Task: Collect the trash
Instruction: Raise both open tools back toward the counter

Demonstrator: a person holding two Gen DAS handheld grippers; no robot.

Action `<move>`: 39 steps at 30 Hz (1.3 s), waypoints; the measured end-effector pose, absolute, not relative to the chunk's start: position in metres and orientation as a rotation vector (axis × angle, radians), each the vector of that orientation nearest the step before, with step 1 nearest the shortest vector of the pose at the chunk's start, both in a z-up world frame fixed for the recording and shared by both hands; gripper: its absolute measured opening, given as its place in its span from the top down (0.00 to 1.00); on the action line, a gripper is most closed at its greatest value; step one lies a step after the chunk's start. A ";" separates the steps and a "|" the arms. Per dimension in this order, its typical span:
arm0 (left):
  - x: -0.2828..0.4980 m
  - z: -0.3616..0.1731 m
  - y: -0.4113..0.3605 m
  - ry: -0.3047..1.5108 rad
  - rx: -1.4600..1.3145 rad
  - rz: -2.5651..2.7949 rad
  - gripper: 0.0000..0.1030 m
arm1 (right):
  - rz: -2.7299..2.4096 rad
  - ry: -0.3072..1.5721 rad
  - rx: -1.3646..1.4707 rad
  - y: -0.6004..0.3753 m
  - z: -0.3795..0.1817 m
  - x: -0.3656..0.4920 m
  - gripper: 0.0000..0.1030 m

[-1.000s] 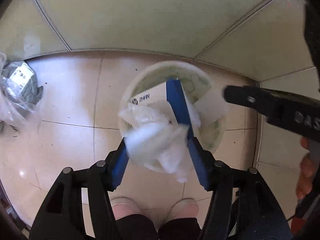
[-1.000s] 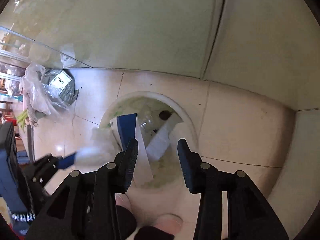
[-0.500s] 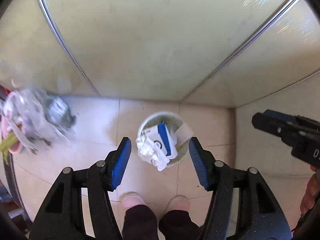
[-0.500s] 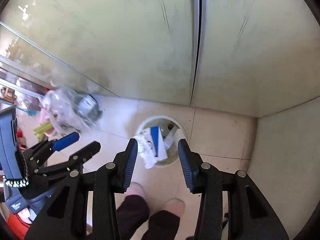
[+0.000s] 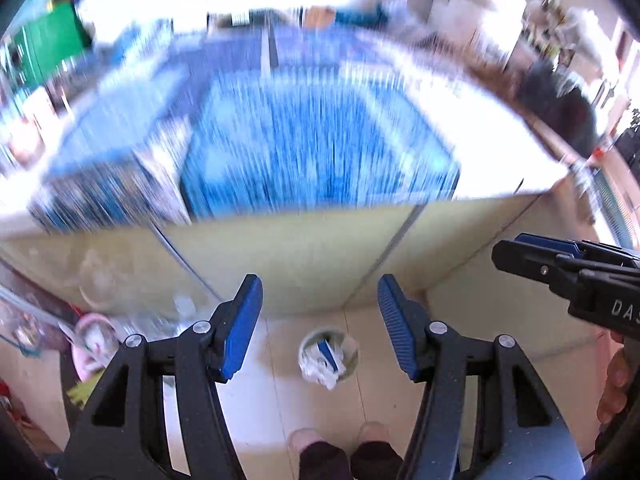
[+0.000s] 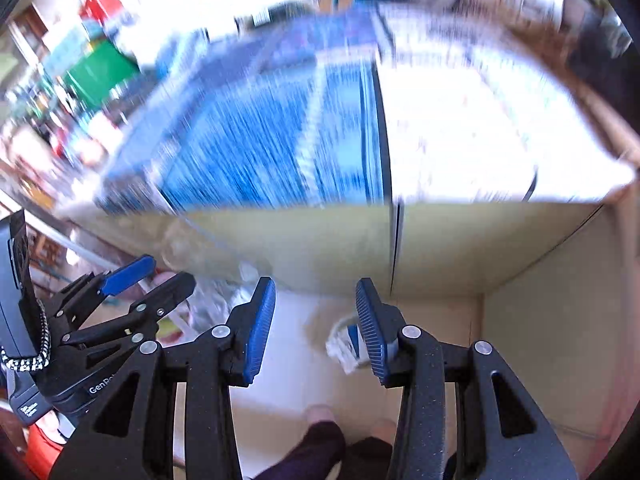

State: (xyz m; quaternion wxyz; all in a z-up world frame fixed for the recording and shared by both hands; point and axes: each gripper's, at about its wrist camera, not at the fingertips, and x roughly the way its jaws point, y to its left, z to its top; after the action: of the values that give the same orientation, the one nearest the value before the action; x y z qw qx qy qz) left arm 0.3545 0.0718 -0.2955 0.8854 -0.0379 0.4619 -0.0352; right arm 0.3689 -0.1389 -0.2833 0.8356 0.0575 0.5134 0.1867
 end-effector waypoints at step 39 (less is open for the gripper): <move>0.566 -0.066 0.085 0.641 -0.076 0.173 0.11 | 0.498 0.694 0.018 -0.169 -0.096 0.568 0.25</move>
State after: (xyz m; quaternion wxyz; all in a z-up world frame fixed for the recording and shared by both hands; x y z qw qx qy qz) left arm 0.5660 0.0852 -0.0664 0.9447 -0.0372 0.3145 0.0848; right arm 0.5684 -0.1689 -0.0962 0.9102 0.0090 0.3364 0.2414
